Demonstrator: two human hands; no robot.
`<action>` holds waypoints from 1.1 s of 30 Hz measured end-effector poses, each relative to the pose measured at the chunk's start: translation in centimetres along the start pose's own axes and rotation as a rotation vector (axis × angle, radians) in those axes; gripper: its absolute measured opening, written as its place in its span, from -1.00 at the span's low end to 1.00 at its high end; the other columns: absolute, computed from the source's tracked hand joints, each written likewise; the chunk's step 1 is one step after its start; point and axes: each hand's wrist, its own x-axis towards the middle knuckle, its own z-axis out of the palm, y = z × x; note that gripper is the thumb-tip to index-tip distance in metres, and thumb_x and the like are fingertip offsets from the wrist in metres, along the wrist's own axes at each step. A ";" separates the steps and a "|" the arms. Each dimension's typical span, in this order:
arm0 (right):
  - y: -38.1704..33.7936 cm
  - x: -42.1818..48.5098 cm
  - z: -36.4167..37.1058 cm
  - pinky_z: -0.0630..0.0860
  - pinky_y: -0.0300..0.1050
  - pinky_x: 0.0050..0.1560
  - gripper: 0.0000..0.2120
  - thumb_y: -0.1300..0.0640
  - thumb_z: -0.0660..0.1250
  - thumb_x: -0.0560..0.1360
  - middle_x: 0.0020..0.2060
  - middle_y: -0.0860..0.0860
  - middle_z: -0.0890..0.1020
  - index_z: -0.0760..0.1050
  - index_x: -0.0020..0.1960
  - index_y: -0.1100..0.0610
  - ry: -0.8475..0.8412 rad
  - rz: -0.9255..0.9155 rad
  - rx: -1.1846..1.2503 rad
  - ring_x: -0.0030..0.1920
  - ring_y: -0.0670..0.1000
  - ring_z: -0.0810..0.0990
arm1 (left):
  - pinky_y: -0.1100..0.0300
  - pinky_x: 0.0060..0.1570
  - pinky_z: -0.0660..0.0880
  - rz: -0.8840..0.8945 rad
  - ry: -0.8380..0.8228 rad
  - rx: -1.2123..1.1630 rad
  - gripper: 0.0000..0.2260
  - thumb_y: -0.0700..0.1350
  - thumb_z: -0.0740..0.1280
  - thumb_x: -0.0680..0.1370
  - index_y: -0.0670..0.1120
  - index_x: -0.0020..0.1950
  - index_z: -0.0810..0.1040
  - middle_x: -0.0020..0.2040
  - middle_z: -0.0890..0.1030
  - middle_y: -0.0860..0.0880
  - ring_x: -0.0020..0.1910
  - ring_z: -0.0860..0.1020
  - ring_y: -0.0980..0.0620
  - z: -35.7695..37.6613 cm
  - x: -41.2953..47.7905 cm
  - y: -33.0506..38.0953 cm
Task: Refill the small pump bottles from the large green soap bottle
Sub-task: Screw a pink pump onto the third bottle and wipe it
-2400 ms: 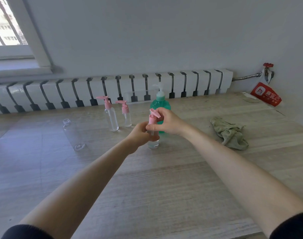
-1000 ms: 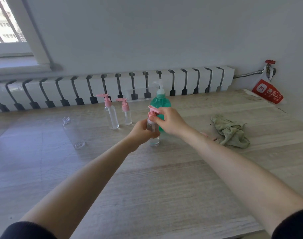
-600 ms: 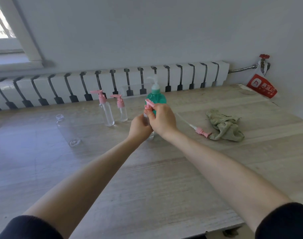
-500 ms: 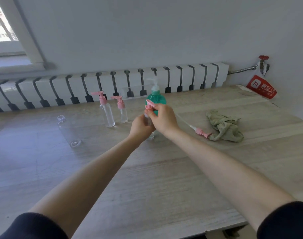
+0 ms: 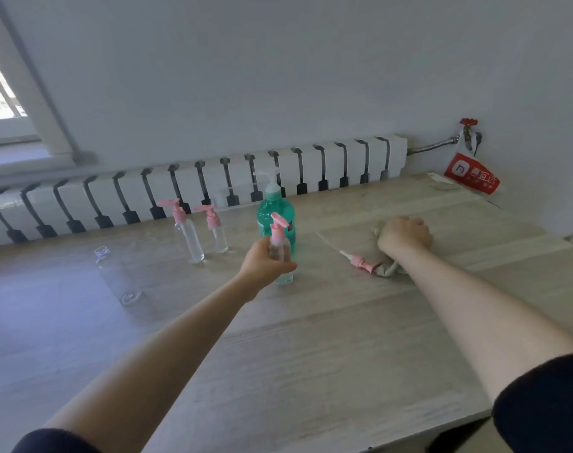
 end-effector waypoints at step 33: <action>-7.5 -9.9 -3.9 0.38 -0.21 -0.31 -0.84 0.18 0.36 0.35 -0.30 0.04 0.47 0.48 -0.09 0.18 -0.541 -0.475 0.718 -0.34 -0.03 0.45 | 0.03 0.06 0.56 0.048 -0.014 -0.040 -0.74 -0.32 0.40 0.43 -0.11 0.07 0.51 -0.01 0.61 -0.10 0.00 0.59 -0.05 -0.6 0.2 -1.0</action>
